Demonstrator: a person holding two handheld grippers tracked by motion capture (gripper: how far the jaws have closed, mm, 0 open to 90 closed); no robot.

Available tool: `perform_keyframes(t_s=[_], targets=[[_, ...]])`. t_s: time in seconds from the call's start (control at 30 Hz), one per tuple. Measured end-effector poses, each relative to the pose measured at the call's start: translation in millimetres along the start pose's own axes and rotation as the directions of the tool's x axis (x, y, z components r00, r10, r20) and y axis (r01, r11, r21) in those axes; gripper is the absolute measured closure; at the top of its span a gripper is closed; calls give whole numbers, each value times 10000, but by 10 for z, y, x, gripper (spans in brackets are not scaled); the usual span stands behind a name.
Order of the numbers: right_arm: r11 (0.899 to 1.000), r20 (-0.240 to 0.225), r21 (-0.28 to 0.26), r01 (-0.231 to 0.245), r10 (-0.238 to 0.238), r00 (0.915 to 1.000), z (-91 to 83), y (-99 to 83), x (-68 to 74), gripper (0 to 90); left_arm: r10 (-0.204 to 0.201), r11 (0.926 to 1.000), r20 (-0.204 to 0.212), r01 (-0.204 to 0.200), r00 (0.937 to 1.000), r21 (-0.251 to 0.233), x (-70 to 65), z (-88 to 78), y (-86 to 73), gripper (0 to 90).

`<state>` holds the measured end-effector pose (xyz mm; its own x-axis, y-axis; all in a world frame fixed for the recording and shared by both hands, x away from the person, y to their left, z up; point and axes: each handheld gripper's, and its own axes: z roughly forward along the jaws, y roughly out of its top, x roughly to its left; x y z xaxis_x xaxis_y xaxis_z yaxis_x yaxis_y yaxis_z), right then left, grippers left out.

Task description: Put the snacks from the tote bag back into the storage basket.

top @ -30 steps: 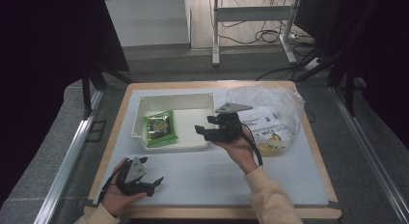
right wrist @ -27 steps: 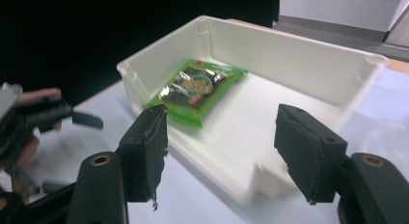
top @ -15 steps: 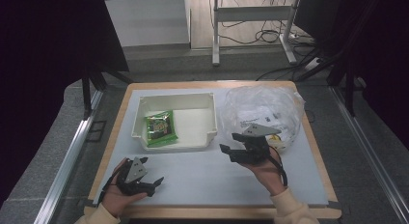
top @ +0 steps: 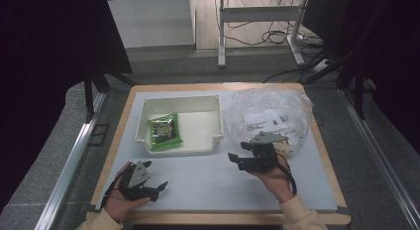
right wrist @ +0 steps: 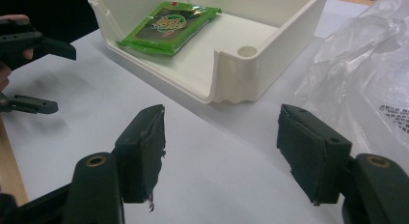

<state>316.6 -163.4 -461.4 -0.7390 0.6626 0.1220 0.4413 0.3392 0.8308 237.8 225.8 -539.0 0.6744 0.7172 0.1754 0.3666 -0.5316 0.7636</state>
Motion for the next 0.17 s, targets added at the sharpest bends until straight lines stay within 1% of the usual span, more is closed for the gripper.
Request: perform_keyframes(t_s=[0.17], targets=[[10000, -4, 58, -56, 56, 10000, 15, -24, -5, 342, -18, 10000, -1, 18, 10000, -44, 10, -3, 3, 108]])
